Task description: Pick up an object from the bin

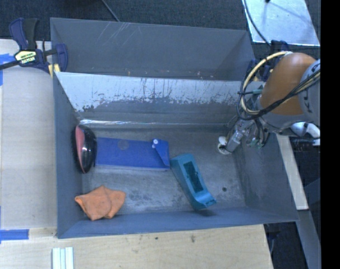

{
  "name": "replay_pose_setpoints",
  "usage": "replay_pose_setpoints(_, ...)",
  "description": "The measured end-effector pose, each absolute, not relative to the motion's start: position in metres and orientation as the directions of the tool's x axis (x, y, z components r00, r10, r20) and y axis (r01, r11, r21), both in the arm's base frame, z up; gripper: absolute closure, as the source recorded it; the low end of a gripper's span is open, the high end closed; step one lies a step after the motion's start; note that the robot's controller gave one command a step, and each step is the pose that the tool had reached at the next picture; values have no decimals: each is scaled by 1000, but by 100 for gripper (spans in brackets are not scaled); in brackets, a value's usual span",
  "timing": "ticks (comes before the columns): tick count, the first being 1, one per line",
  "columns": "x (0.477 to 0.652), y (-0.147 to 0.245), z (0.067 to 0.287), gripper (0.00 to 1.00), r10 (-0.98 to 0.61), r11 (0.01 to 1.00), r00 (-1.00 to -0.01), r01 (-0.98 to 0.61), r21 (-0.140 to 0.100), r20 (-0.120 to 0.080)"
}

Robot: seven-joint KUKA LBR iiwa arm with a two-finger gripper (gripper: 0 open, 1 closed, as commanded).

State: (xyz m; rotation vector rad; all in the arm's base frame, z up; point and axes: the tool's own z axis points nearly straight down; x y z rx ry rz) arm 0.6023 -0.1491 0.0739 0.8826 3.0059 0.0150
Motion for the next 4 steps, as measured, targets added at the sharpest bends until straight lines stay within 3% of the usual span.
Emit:
replay_pose_setpoints(1,601,-149,77,100,540,842,-842,540,10,-4)
replay_pose_setpoints(2,597,-151,96,100,541,841,-841,541,1,5)
replay_pose_setpoints(4,600,-154,129,100,542,840,-840,542,2,-7)
